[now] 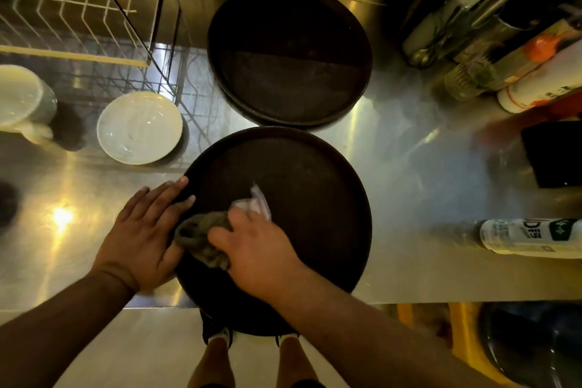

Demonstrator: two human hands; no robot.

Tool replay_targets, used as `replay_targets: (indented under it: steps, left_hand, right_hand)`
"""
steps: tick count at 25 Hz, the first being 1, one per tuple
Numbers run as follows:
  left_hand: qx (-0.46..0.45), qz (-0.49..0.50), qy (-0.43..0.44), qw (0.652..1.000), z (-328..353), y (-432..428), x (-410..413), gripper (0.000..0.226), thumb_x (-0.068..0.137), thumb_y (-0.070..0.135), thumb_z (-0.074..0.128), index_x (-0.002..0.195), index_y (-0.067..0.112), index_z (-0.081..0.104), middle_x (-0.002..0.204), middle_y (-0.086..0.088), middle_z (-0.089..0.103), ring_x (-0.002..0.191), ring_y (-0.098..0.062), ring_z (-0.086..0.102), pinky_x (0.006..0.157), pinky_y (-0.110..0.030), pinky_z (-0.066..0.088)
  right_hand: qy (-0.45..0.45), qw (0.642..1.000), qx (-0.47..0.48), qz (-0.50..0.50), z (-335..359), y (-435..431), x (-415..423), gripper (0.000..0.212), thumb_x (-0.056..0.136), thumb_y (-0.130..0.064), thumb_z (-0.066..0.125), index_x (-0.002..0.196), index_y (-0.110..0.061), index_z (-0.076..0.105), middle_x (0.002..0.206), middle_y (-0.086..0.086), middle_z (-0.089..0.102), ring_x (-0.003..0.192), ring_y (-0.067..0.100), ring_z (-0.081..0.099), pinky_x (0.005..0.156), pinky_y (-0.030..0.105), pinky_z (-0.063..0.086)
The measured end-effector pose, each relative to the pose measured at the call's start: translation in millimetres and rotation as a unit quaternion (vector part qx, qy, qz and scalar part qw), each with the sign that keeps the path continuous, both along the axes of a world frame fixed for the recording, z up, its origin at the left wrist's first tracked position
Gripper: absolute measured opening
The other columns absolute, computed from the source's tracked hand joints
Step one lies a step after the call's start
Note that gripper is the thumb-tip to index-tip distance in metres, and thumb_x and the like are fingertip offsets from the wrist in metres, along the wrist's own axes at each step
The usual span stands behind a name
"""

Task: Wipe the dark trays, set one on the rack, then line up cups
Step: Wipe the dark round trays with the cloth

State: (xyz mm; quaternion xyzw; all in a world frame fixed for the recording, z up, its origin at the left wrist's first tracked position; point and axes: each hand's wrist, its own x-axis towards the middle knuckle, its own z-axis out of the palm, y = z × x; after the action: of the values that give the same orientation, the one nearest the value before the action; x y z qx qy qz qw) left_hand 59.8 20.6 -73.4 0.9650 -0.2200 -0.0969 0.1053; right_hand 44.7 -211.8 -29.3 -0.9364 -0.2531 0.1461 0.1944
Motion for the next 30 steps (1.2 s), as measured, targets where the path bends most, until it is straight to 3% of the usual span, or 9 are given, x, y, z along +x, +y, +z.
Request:
replay_targets:
  steps: [9, 13, 15, 20, 24, 25, 27, 28, 30]
  left_hand:
    - [0.009, 0.005, 0.007, 1.000, 7.1, -3.0, -0.8, 0.069, 0.083, 0.043, 0.041, 0.143, 0.011, 0.056, 0.165, -0.013, 0.033, 0.148, -0.033, 0.038, 0.123, -0.056, 0.025]
    - [0.014, 0.010, 0.011, 1.000, 8.8, -1.9, -1.3, 0.069, 0.083, 0.043, 0.040, 0.143, 0.011, 0.055, 0.166, -0.012, 0.032, 0.149, -0.032, 0.037, 0.123, -0.056, 0.026]
    - [0.017, 0.011, 0.012, 1.000, 8.8, -2.1, -1.0, 0.070, 0.084, 0.044, 0.040, 0.145, 0.012, 0.054, 0.167, -0.011, 0.030, 0.149, -0.032, 0.036, 0.123, -0.055, 0.025]
    - [0.011, 0.004, -0.001, 1.000, 3.6, -1.2, -0.4, 0.068, 0.086, 0.045, 0.037, 0.143, 0.011, 0.054, 0.167, -0.013, 0.030, 0.148, -0.034, 0.038, 0.123, -0.053, 0.026]
    - [0.008, 0.001, -0.012, 1.000, 0.9, 0.3, -2.1, 0.069, 0.084, 0.043, 0.040, 0.145, 0.011, 0.051, 0.167, -0.013, 0.030, 0.148, -0.034, 0.037, 0.124, -0.053, 0.024]
    - [0.009, 0.003, -0.011, 1.000, 1.5, 0.0, -2.1, 0.070, 0.084, 0.043, 0.039, 0.145, 0.011, 0.052, 0.167, -0.013, 0.029, 0.149, -0.034, 0.036, 0.124, -0.053, 0.023]
    - [0.014, 0.005, -0.006, 1.000, 3.3, -1.4, -1.5, 0.069, 0.085, 0.043, 0.038, 0.145, 0.011, 0.052, 0.167, -0.012, 0.029, 0.149, -0.034, 0.035, 0.124, -0.054, 0.023]
    - [0.018, 0.004, -0.002, 1.000, 4.5, -2.4, -2.1, 0.069, 0.086, 0.044, 0.037, 0.145, 0.011, 0.052, 0.167, -0.012, 0.030, 0.150, -0.034, 0.034, 0.124, -0.054, 0.023]
    - [0.024, 0.002, -0.001, 1.000, 5.6, -3.7, -3.6, 0.069, 0.086, 0.046, 0.037, 0.145, 0.012, 0.053, 0.167, -0.012, 0.030, 0.151, -0.034, 0.033, 0.124, -0.055, 0.023]
  right_hand:
    - [0.073, 0.974, -0.182, -0.116, 12.9, -163.7, 19.8, 0.036, 0.087, -0.029, 0.061, 0.123, -0.033, 0.059, 0.122, 0.002, 0.058, 0.095, 0.021, 0.062, 0.075, 0.036, 0.058]
    - [0.109, 0.973, -0.031, -0.202, 25.3, -114.9, 26.2, 0.034, 0.079, -0.036, 0.064, 0.109, -0.042, 0.050, 0.102, -0.007, 0.048, 0.080, 0.015, 0.059, 0.068, 0.033, 0.053]
    - [0.083, 0.972, 0.028, -0.218, 23.1, -65.1, 28.1, 0.040, 0.075, -0.039, 0.064, 0.111, -0.041, 0.050, 0.104, -0.004, 0.049, 0.077, 0.020, 0.061, 0.068, 0.036, 0.054]
    - [0.045, 0.999, -0.007, -0.023, 5.1, 31.9, 6.1, 0.029, 0.084, -0.025, 0.064, 0.112, -0.020, 0.062, 0.112, 0.013, 0.056, 0.084, 0.034, 0.063, 0.064, 0.040, 0.050]
    - [0.110, 0.977, -0.089, 0.159, 7.8, -16.9, -25.7, 0.033, 0.085, -0.023, 0.067, 0.118, -0.023, 0.066, 0.114, 0.008, 0.060, 0.088, 0.029, 0.065, 0.070, 0.040, 0.053]
    - [0.137, 0.968, -0.127, 0.166, 11.3, -41.8, -31.3, 0.034, 0.086, -0.024, 0.067, 0.119, -0.027, 0.066, 0.117, 0.006, 0.061, 0.096, 0.030, 0.065, 0.080, 0.047, 0.054]
    - [0.180, 0.951, -0.210, 0.135, 19.4, -95.0, -38.2, 0.031, 0.088, -0.027, 0.065, 0.118, -0.034, 0.064, 0.123, 0.001, 0.060, 0.115, 0.030, 0.059, 0.105, 0.066, 0.038]
    - [0.196, 0.944, -0.240, 0.114, 25.6, -117.4, -38.7, 0.028, 0.089, -0.026, 0.064, 0.115, -0.036, 0.064, 0.121, -0.002, 0.061, 0.117, 0.027, 0.057, 0.109, 0.066, 0.035]
    - [0.239, 0.936, -0.245, 0.080, 38.4, -139.9, -30.6, 0.020, 0.088, -0.023, 0.066, 0.103, -0.036, 0.064, 0.108, -0.008, 0.062, 0.100, 0.015, 0.061, 0.096, 0.045, 0.052]
